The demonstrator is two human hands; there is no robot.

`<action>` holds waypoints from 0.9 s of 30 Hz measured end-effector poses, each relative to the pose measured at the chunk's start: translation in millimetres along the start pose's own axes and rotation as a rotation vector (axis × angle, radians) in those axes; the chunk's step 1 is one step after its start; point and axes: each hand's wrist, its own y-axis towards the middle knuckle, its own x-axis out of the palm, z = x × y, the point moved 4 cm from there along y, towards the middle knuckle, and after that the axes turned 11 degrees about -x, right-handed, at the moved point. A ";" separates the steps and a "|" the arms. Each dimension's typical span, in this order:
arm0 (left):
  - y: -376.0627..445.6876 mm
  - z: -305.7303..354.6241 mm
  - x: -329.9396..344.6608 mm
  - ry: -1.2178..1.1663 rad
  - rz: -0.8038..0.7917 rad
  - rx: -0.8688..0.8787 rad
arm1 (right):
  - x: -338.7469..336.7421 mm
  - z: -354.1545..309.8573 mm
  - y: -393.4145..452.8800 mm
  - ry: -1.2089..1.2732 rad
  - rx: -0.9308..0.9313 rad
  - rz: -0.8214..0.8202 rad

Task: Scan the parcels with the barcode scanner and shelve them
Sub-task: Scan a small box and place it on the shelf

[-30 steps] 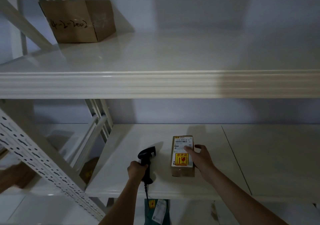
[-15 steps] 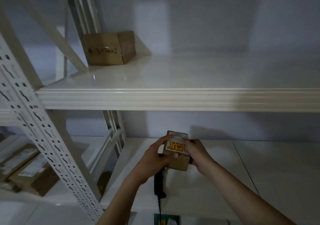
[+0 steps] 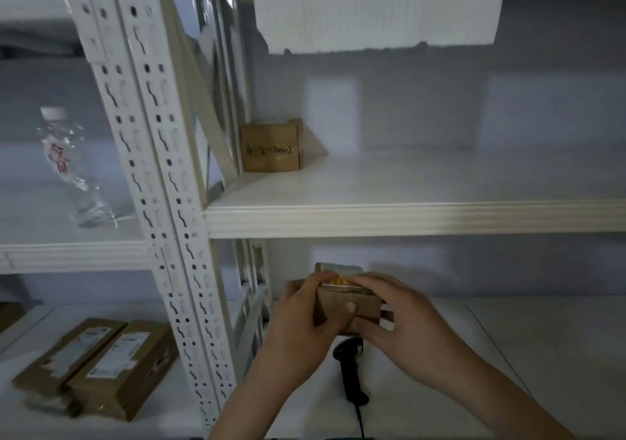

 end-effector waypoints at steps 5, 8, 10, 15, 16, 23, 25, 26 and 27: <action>-18.8 76.6 -59.2 0.011 -0.003 0.146 | -56.2 -74.2 8.3 -0.164 -0.082 0.102; -23.2 109.0 -83.1 0.018 0.031 0.208 | -76.7 -103.0 14.5 -0.163 -0.159 0.161; -13.7 122.4 -90.0 0.004 0.080 0.237 | -85.2 -107.6 26.7 -0.163 -0.213 0.204; 30.6 124.2 -72.4 -0.041 0.197 0.282 | -88.8 -80.4 66.9 -0.146 -0.196 0.227; 38.2 120.1 -66.3 -0.032 0.218 0.279 | -87.0 -71.0 73.2 -0.157 -0.188 0.228; 84.7 94.2 -43.8 0.150 0.341 0.276 | -69.2 -21.1 106.9 -0.297 -0.164 0.198; 94.3 95.8 -42.9 0.217 0.425 0.321 | -68.6 -15.2 118.8 -0.396 -0.153 0.191; 99.4 98.1 -41.7 0.269 0.473 0.360 | -68.5 -12.9 125.3 -0.458 -0.151 0.185; 105.0 101.0 -40.0 0.328 0.512 0.394 | -68.3 -10.3 132.2 -0.513 -0.149 0.175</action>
